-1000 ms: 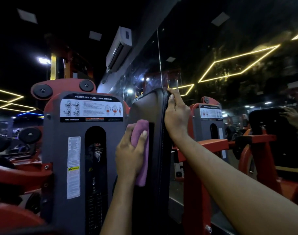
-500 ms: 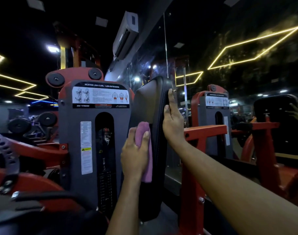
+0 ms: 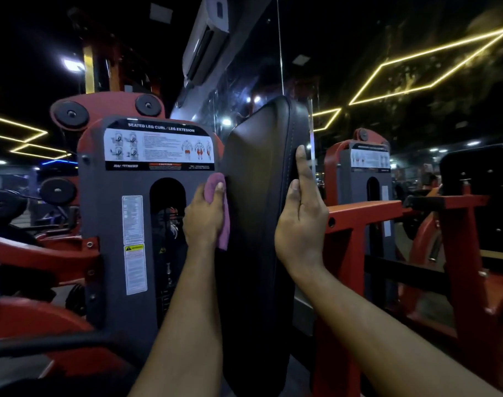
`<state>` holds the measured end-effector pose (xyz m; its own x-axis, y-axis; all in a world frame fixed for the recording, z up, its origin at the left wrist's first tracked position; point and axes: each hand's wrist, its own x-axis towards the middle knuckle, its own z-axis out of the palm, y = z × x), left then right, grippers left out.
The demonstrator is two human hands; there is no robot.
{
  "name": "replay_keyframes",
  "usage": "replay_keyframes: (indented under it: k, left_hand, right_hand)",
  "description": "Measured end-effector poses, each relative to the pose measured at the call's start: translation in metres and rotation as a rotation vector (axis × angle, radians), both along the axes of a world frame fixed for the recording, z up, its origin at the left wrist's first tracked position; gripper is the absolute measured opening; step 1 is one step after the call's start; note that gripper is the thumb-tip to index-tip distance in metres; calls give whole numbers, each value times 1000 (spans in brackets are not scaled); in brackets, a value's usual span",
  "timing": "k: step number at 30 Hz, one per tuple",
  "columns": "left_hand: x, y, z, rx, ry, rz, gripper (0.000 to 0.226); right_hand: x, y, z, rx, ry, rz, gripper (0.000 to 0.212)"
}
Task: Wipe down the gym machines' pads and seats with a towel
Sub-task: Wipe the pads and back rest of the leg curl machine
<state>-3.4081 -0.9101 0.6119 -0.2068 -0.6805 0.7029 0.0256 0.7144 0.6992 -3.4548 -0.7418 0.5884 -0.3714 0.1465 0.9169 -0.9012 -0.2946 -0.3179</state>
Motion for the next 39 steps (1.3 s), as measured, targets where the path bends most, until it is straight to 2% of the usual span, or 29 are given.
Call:
replay_keyframes:
  k: [6,11,16,21,30,35,37,39]
  left_hand:
    - [19,34,-27,82,-17,-11,49]
    - [49,93,-66,-7,42,-32,39]
    - [35,68,-52,31,60,-37,39]
    - [26,34,-63,168,-13,-16,47]
    - [66,69,-168,466,-134,49,44]
    - [80,98,-178,403,-138,77,37]
    - [85,113,-177,307,-92,54,35]
    - [90,128,-172,187,-30,58,30]
  right_hand:
    - [2,1,-1,-17,-15,3,49]
    - [12,4,-4,0,-47,-58,48]
    - [9,3,-7,-20,-42,-98,48]
    - [10,4,-6,-29,-38,-71,48]
    - [16,11,-6,45,-70,-54,49]
    - [6,33,-7,167,-44,103,50]
    - [-5,47,-10,232,-11,171,53]
    - [-23,56,-19,315,-9,137,57]
